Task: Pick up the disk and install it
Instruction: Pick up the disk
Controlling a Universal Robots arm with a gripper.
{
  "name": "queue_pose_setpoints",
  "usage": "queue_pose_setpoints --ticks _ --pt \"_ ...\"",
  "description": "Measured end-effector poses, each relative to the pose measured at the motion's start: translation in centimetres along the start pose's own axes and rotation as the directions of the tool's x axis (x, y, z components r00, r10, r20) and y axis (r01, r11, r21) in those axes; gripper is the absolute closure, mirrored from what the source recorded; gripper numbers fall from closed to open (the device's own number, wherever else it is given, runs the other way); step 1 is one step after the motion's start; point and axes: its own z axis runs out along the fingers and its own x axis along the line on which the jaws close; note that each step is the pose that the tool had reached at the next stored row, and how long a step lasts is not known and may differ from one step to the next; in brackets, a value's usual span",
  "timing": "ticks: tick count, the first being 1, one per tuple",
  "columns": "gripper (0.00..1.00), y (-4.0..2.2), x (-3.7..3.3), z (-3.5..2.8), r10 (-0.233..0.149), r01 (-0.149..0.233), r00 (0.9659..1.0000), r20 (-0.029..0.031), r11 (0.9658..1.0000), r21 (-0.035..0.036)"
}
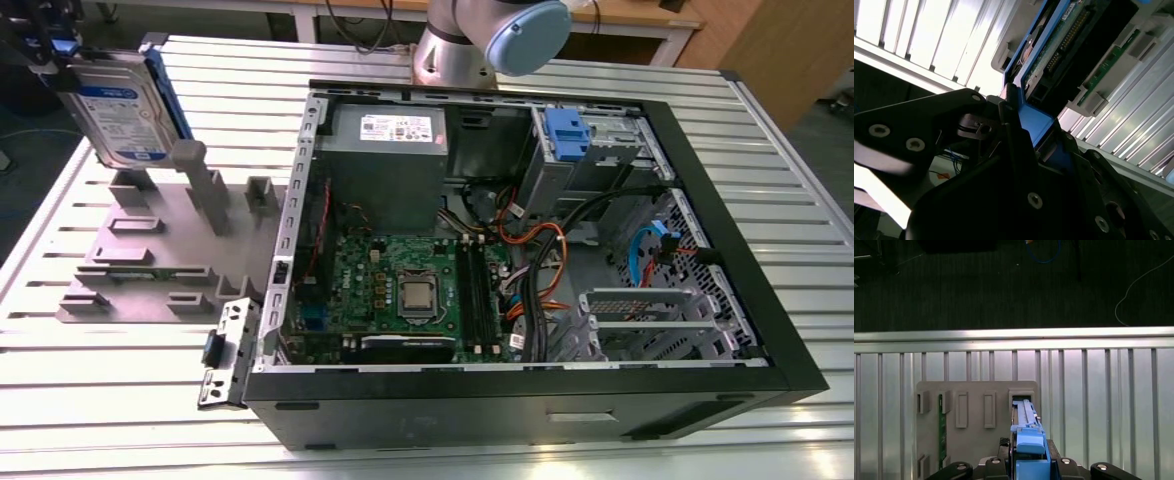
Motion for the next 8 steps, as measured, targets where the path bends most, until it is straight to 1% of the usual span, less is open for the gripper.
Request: queue_pose_setpoints --ticks 8 --pt "0.64 0.00 0.00 -0.35 0.000 0.000 1.0000 0.0000 1.0000 0.0001"
